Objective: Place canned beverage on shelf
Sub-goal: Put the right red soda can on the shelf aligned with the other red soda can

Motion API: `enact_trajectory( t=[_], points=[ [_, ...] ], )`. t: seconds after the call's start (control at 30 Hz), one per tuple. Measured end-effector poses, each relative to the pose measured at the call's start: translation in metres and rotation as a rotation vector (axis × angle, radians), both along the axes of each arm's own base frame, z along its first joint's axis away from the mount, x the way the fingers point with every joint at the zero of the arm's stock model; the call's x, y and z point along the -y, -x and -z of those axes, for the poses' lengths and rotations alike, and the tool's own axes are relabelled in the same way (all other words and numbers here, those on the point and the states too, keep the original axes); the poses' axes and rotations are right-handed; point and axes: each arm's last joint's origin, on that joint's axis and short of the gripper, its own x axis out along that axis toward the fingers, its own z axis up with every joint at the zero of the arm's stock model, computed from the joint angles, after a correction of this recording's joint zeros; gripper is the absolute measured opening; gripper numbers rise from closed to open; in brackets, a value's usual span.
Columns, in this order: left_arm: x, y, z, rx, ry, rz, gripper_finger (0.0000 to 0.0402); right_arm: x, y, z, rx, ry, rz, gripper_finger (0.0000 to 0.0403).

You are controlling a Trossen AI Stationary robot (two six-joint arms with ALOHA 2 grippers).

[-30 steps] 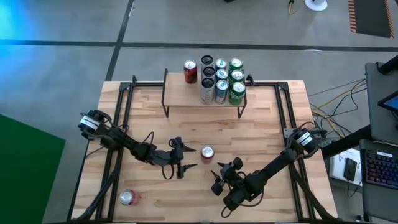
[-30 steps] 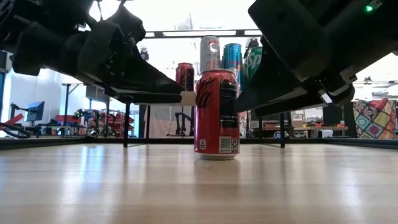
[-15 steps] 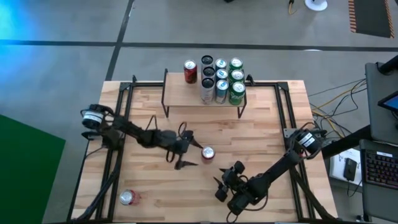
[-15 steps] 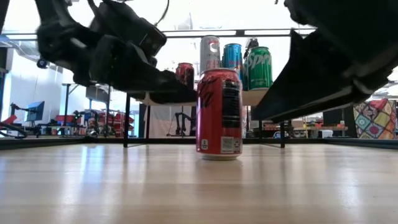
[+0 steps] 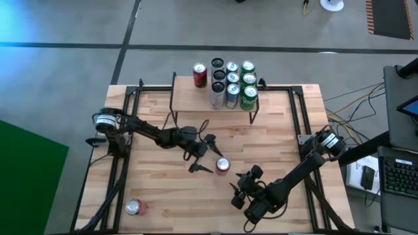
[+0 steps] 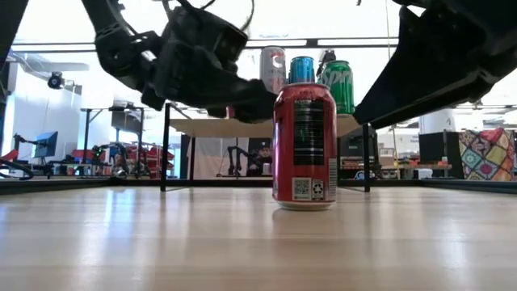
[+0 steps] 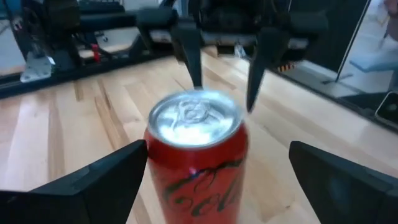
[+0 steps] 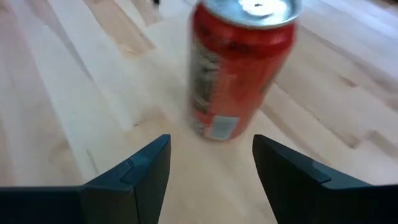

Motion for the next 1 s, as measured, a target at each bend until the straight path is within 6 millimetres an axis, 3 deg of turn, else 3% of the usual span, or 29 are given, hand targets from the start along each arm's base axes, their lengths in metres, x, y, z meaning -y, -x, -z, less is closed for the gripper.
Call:
enact_trajectory(
  t=[0.27, 0.43, 0.67, 0.77, 1.0],
  points=[
    [-0.009, -0.024, 0.013, -0.065, 0.007, 0.077, 0.0377, 0.009, 0.01, 0.007, 0.018, 0.031, 0.061, 0.0219],
    [-0.015, -0.026, 0.019, -0.082, 0.028, 0.121, 0.0377, 0.022, 0.015, 0.02, 0.026, 0.034, 0.123, 0.0219],
    [-0.02, -0.022, 0.021, -0.083, -0.008, 0.13, 0.0377, 0.023, 0.005, 0.02, 0.06, 0.041, 0.085, 0.0215],
    [-0.021, -0.019, 0.02, -0.061, -0.036, 0.144, 0.0377, 0.023, 0.0, 0.02, 0.067, 0.047, 0.059, 0.0188],
    [-0.026, -0.018, 0.021, -0.045, -0.069, 0.142, 0.0377, 0.028, -0.002, 0.022, 0.039, 0.05, 0.052, 0.0069]
  ],
)
